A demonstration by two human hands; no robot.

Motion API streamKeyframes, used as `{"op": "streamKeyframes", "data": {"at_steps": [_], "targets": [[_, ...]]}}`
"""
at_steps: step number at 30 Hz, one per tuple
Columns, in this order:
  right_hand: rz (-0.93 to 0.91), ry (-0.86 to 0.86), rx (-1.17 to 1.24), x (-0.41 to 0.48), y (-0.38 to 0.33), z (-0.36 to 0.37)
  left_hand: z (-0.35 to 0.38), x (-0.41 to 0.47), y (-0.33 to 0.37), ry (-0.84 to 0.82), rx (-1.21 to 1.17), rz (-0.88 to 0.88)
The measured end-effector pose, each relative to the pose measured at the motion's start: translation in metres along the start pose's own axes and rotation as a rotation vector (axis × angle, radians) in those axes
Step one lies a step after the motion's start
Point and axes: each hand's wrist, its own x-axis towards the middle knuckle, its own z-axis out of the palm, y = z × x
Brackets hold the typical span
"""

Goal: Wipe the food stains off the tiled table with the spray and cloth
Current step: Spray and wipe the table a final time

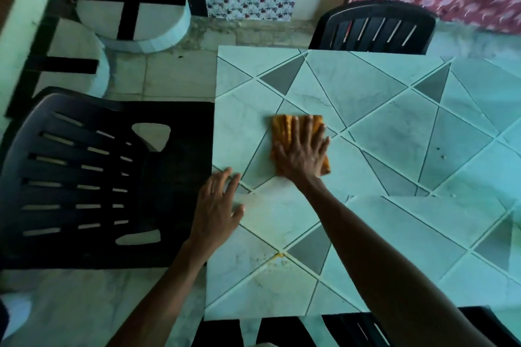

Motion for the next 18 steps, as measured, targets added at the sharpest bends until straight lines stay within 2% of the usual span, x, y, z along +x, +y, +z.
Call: {"op": "streamKeyframes", "data": {"at_steps": [4, 7, 9, 11, 14, 16, 18], "targets": [[-0.266, 0.026, -0.072, -0.049, -0.039, 0.022, -0.002, -0.013, -0.007, 0.035, -0.028, -0.068], [-0.452, -0.028, -0.095, -0.107, -0.007, 0.023, 0.002, -0.026, -0.027, 0.063, -0.106, -0.117], [-0.504, -0.071, -0.146, -0.124, 0.02, 0.017, 0.003, -0.034, -0.034, 0.07, -0.176, -0.158], [-0.482, -0.096, -0.167, -0.106, 0.025, 0.013, 0.003, -0.037, -0.036, 0.072, -0.243, -0.231], [-0.227, -0.042, -0.046, -0.038, -0.019, 0.009, 0.003, -0.041, -0.035, 0.013, -0.325, -0.273], [-0.111, -0.018, 0.019, 0.013, -0.064, 0.007, 0.0, -0.041, -0.033, -0.028, -0.47, -0.291], [-0.11, -0.002, 0.001, 0.037, -0.101, 0.01, -0.002, -0.038, -0.034, -0.047, -0.67, -0.405]]}}
